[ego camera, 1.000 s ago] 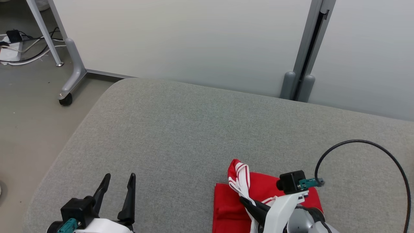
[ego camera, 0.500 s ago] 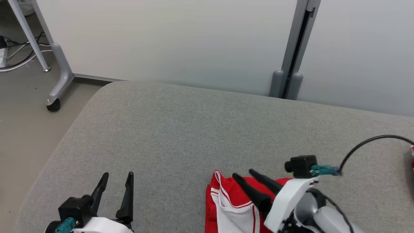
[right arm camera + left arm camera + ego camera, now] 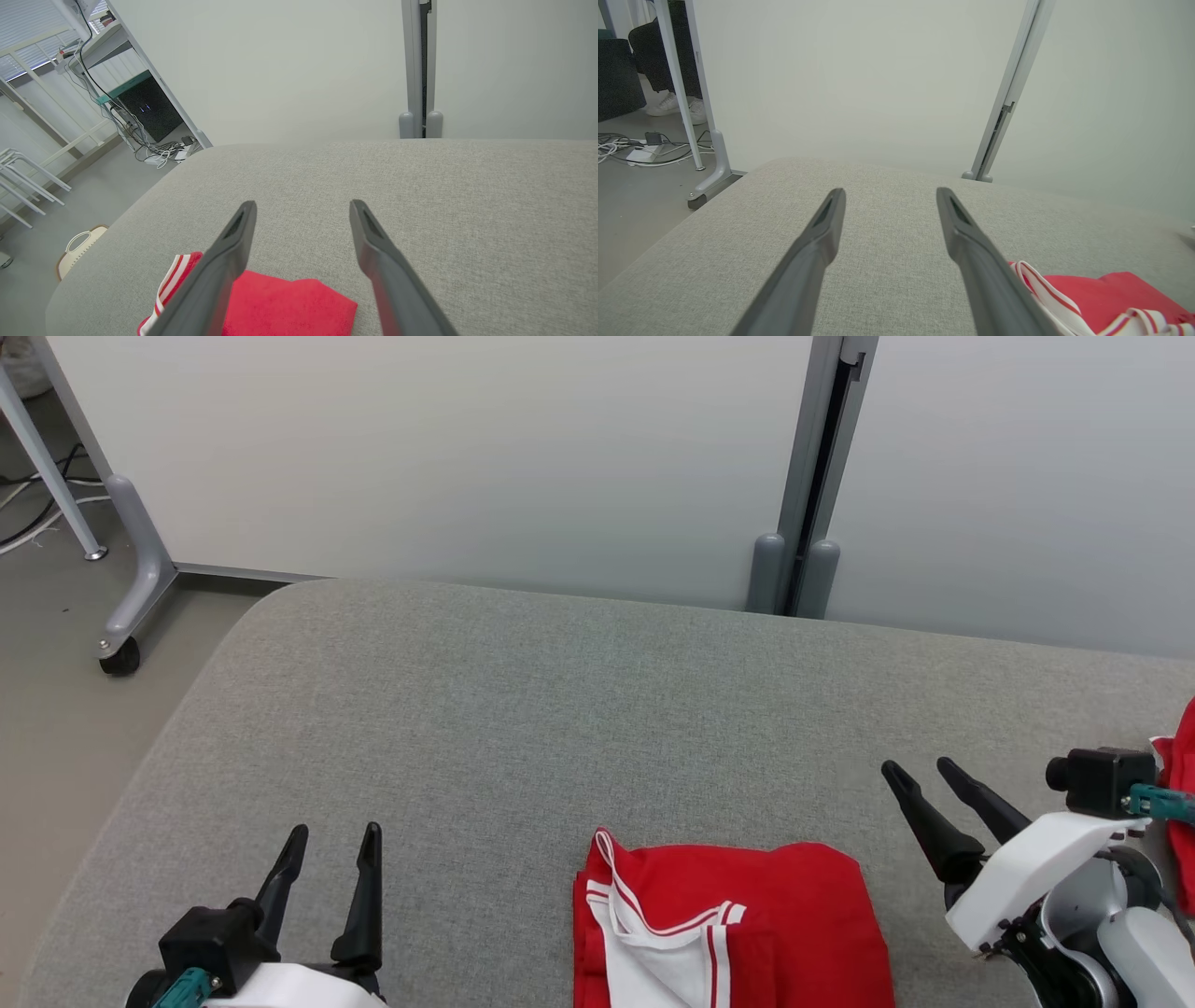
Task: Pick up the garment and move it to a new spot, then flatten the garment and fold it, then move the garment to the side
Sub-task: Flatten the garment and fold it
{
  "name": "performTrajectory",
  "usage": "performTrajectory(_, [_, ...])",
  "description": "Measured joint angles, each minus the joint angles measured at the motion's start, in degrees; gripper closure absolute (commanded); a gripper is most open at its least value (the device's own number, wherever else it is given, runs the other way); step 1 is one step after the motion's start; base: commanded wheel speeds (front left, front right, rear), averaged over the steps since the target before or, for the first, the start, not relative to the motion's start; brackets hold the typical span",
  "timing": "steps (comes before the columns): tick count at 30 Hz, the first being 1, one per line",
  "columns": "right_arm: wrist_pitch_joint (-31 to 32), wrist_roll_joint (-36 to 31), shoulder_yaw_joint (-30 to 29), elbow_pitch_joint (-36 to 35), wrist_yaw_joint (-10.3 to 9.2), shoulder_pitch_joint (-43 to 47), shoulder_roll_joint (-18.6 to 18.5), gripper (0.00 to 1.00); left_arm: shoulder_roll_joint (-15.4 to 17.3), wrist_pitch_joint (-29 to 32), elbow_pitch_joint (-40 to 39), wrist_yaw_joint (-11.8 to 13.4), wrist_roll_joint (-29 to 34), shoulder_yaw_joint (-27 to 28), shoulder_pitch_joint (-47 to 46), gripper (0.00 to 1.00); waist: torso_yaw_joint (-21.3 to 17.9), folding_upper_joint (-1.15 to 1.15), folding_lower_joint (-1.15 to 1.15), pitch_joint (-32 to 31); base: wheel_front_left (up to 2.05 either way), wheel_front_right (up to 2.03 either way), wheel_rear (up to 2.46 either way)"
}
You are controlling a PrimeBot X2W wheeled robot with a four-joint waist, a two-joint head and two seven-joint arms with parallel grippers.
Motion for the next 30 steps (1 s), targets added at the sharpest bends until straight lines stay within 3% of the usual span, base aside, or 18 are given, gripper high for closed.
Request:
performTrajectory(4, [0.1,-1.8,-1.6,0.8,0.00,1.7,1.6,0.00,-0.2,-0.1,-0.1,-0.3,0.5,0.5,0.1,0.00,-0.1,0.00,0.00,0.0,0.00,0.00,0.00])
performTrajectory(5, [0.3,-2.1,-2.0,1.3,0.00,2.1,2.2,0.51,-0.2,-0.1,-0.1,-0.4,0.5,0.5,0.1,0.00,-0.1,0.00,0.00,0.0,0.00,0.00,0.00])
performTrajectory(6, [0.5,-2.1,-2.3,1.7,0.00,2.4,2.8,0.88,-0.2,-0.1,-0.2,-0.5,0.7,0.6,0.1,0.00,0.0,0.00,0.00,0.0,0.00,0.00,0.00])
performTrajectory(7, [0.7,-2.1,-2.2,2.1,0.00,2.8,3.4,1.00,-0.2,-0.1,-0.5,-0.5,1.1,0.7,0.1,0.00,0.1,0.00,0.00,0.0,0.00,0.00,0.00])
performTrajectory(17, [2.5,-1.0,4.6,8.4,0.00,5.9,8.5,1.00,-1.3,-0.2,-1.0,-1.9,2.8,1.9,0.1,0.00,1.3,0.00,0.00,-0.3,0.00,0.00,0.00])
performTrajectory(30, [3.0,5.9,25.2,6.2,0.00,5.6,14.3,1.00,-2.5,-0.3,-0.4,-3.0,4.3,3.2,1.0,0.00,2.1,0.00,0.00,-0.7,0.00,0.00,0.00])
